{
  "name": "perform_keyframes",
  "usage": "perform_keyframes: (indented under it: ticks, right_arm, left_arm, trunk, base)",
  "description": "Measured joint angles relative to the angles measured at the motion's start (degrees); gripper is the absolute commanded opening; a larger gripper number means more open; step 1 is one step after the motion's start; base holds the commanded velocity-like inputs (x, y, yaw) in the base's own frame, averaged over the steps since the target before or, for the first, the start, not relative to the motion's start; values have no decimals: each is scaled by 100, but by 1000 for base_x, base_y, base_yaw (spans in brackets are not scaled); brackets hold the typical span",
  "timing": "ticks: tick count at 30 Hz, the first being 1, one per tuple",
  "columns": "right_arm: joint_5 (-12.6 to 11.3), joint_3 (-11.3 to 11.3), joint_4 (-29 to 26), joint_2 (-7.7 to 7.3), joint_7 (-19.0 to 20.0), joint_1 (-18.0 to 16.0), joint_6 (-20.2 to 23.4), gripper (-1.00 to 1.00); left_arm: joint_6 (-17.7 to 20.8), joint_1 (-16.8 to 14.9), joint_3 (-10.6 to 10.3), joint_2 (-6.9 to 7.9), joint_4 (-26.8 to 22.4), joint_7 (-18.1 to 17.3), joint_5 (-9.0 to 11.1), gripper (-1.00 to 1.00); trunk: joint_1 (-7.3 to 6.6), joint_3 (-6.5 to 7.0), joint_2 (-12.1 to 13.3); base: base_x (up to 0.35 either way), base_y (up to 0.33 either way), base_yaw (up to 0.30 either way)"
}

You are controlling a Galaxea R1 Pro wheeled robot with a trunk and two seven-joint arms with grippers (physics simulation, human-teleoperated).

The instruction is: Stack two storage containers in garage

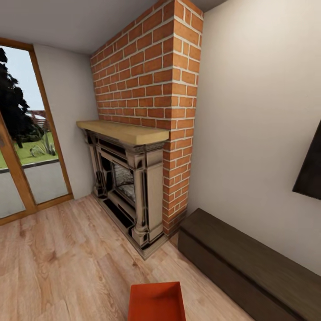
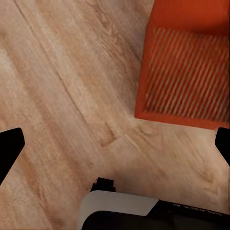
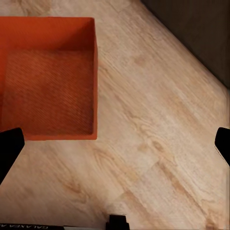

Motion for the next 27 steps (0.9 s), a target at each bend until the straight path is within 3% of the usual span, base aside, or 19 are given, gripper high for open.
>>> perform_keyframes:
  ticks: [5,21,27]
  right_arm:
    - [0,0,0,1,0,-4,0,100]
    - [0,1,0,1,0,-3,0,100]
    - [0,1,2,2,0,-6,-1,100]
  left_arm:
    - [-2,0,0,0,0,1,0,100]
    - [-12,0,0,8,1,2,0,100]
    - [-12,1,-1,9,-1,1,-3,100]
  trunk:
    - [1,0,0]
    - [3,0,1]
    - [3,0,0]
  base:
    - [182,-134,0]
    - [8,-5,-52]
    - [0,0,123]
